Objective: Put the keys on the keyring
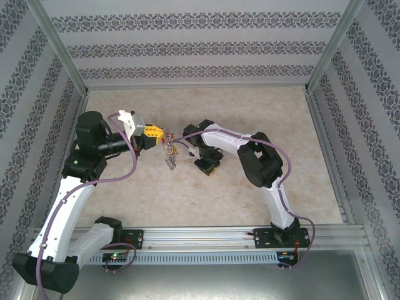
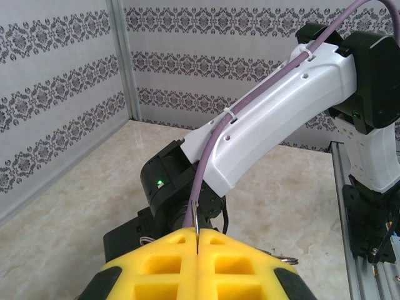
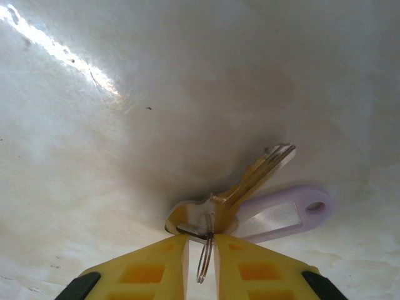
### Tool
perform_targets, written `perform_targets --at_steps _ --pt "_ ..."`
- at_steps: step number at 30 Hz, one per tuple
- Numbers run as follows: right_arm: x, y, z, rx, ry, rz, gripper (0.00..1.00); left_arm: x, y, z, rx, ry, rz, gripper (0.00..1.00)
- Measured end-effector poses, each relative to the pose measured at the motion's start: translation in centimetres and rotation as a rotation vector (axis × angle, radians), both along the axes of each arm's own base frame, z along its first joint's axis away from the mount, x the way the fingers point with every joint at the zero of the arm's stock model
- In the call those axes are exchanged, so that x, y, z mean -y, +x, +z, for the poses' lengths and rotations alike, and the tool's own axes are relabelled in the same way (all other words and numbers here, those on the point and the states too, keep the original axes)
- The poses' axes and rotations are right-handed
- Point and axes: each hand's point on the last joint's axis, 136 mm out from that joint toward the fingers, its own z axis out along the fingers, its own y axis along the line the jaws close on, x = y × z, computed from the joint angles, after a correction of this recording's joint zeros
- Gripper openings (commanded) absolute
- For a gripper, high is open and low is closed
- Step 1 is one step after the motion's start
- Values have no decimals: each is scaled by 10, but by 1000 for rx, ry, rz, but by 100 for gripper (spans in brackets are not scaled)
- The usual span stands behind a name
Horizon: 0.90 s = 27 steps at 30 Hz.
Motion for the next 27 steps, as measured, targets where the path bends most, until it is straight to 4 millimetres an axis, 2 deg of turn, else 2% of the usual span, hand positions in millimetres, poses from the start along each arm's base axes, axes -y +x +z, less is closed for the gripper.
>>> perform_targets --at_steps 12,21,27 --pt "-1 2 0 -4 0 10 16 0 0 0 0 0 0 0" --pt "-3 8 0 -3 8 1 21 0 0 0 0 0 0 0" --pt "-3 13 0 -3 17 -11 18 0 0 0 0 0 0 0"
